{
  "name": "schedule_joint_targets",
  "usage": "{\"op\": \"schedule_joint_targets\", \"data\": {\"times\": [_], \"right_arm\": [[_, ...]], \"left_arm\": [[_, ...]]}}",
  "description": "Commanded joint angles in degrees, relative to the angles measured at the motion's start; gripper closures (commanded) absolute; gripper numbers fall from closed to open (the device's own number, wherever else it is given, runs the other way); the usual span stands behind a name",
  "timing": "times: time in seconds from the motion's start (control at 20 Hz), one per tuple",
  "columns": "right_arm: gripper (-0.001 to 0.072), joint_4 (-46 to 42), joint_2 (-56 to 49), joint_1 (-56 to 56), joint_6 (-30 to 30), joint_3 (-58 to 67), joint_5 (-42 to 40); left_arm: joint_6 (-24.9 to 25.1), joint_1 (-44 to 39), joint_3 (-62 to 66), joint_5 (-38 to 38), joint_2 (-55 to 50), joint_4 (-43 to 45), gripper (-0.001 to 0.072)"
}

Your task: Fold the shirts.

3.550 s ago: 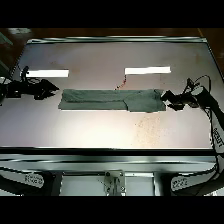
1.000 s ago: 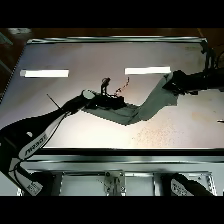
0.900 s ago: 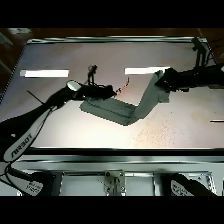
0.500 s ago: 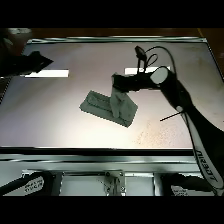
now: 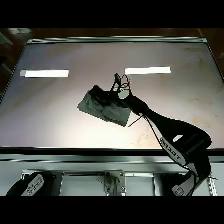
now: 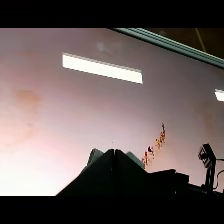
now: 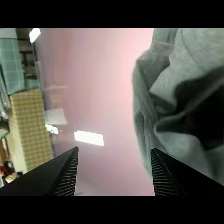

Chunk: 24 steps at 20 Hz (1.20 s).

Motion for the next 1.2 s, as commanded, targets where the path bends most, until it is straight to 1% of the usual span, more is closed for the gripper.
{"op": "schedule_joint_targets", "data": {"times": [0.0,0.1,0.15,0.25,0.35,0.4,0.45,0.5,0.55,0.65,0.75,0.95,1.0,1.15], "right_arm": [[0.014,5.0,0.3,-2.6,-2.9,0.1,6.2],[0.0142,-0.2,2.6,-7.2,-2.9,0.1,14.2],[0.0141,-3.5,4.1,-10.0,-1.5,0.1,17.8],[0.0141,-14.8,7.6,-16.5,3.3,0.1,26.9],[0.0141,-34.1,11.0,-22.7,11.9,0.1,39.8],[0.0141,-45.7,12.3,-24.6,16.8,0.1,46.8],[0.0138,-55.4,12.8,-25.4,19.4,0.1,52.6],[0.0075,-60.2,12.7,-25.7,19.7,-0.2,55.6],[0.0037,-60.0,12.5,-25.7,19.7,-1.6,54.5],[0.0038,-52.4,11.5,-25.4,19.2,-5.3,48.0],[0.0037,-46.8,8.8,-25.2,18.2,-7.4,44.8],[0.0038,-31.3,3.9,-24.7,11.4,-7.5,39.4],[0.0039,-29.9,3.4,-23.9,11.1,-7.5,37.8],[0.004,-30.1,1.7,-21.0,13.7,-7.5,33.6]], "left_arm": [[0.6,-0.6,-1.9,-1.6,1.1,0.2,0.0675],[0.6,-0.5,-3.4,-1.6,1.1,0.2,0.0675],[1.3,-0.5,-4.0,-1.6,1.2,0.2,0.0675],[1.9,-0.5,-4.9,-1.7,1.2,0.2,0.0675],[2.2,-0.5,-5.0,-1.6,1.3,0.2,0.0675],[2.2,-0.5,-5.0,-1.6,1.3,0.2,0.0675],[2.2,-0.6,-5.0,-1.6,1.2,0.2,0.0675],[2.2,-0.6,-5.0,-1.7,1.3,0.2,0.0675],[2.1,-0.6,-5.0,-1.7,1.2,0.2,0.0675],[2.6,-0.6,-5.0,-1.6,1.2,0.2,0.0675],[2.6,-0.6,-5.0,-1.6,1.1,0.2,0.0675],[2.5,-0.6,-5.0,-1.6,1.1,0.1,0.0675],[2.5,-0.6,-5.0,-1.6,1.1,-0.1,0.0675],[2.5,-0.6,-5.0,-1.6,1.1,-2.0,0.0675]]}}
